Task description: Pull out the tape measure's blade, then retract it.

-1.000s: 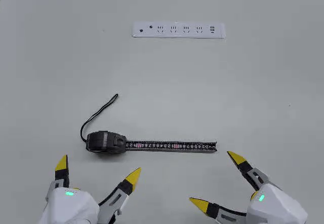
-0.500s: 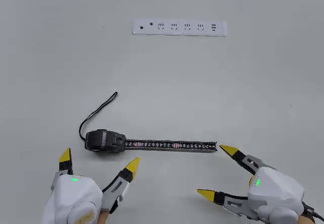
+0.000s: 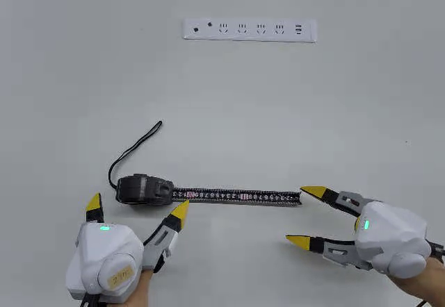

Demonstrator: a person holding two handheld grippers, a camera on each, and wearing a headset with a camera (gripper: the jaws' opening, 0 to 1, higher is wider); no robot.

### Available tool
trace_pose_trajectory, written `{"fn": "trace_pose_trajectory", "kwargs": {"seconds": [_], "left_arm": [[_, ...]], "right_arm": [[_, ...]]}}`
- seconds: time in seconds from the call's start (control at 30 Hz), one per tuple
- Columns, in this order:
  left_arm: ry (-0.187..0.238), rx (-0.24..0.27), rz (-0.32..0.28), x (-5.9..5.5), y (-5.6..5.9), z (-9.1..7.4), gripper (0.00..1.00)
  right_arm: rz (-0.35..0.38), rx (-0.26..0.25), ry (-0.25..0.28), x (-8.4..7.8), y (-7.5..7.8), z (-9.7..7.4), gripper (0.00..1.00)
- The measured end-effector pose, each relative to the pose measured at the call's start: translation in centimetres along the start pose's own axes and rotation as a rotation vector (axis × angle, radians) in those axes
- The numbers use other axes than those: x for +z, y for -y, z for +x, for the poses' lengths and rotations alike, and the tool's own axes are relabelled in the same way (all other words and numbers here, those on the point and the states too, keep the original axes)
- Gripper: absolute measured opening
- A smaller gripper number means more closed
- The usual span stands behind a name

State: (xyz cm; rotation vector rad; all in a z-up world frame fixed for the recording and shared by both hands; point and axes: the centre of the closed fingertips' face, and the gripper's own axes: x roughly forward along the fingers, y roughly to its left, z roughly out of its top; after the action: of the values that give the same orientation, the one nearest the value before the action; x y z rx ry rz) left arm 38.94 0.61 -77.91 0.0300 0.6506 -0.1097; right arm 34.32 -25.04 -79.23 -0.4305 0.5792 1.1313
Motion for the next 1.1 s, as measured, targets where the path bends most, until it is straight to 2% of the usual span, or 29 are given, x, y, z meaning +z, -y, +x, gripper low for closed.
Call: {"fn": "trace_pose_trajectory", "kwargs": {"seconds": [0.27,0.37,0.5,0.67,0.73,0.9,0.93,1.1], "left_arm": [[-0.004,0.008,0.012,-0.1,-0.1,0.5,0.86],[-0.013,0.006,0.016,-0.3,-0.1,0.7,0.84],[-0.015,0.013,0.018,-0.4,-0.2,1.0,0.82],[-0.023,0.013,0.013,-0.4,-0.2,1.5,0.8],[-0.027,0.014,0.014,-0.4,-0.2,1.6,0.79],[-0.039,0.016,0.013,-0.6,-0.3,1.8,0.74],[-0.04,0.018,0.012,-0.7,-0.3,1.9,0.73],[-0.042,0.021,-0.003,-0.7,-0.3,2.1,0.71]], "right_arm": [[-0.048,0.073,-0.013,-0.6,1.2,0.7,0.4],[-0.047,0.121,-0.025,-1.0,1.4,1.0,0.36],[-0.066,0.134,-0.038,-1.6,2.1,1.4,0.32],[-0.057,0.189,-0.042,-2.1,2.2,1.6,0.26],[-0.079,0.204,-0.059,-2.4,2.1,1.7,0.24],[-0.101,0.226,-0.063,-2.6,1.8,1.7,0.19],[-0.127,0.222,-0.057,-2.6,1.9,1.9,0.17],[-0.126,0.225,-0.045,-2.6,1.9,1.9,0.14]]}}
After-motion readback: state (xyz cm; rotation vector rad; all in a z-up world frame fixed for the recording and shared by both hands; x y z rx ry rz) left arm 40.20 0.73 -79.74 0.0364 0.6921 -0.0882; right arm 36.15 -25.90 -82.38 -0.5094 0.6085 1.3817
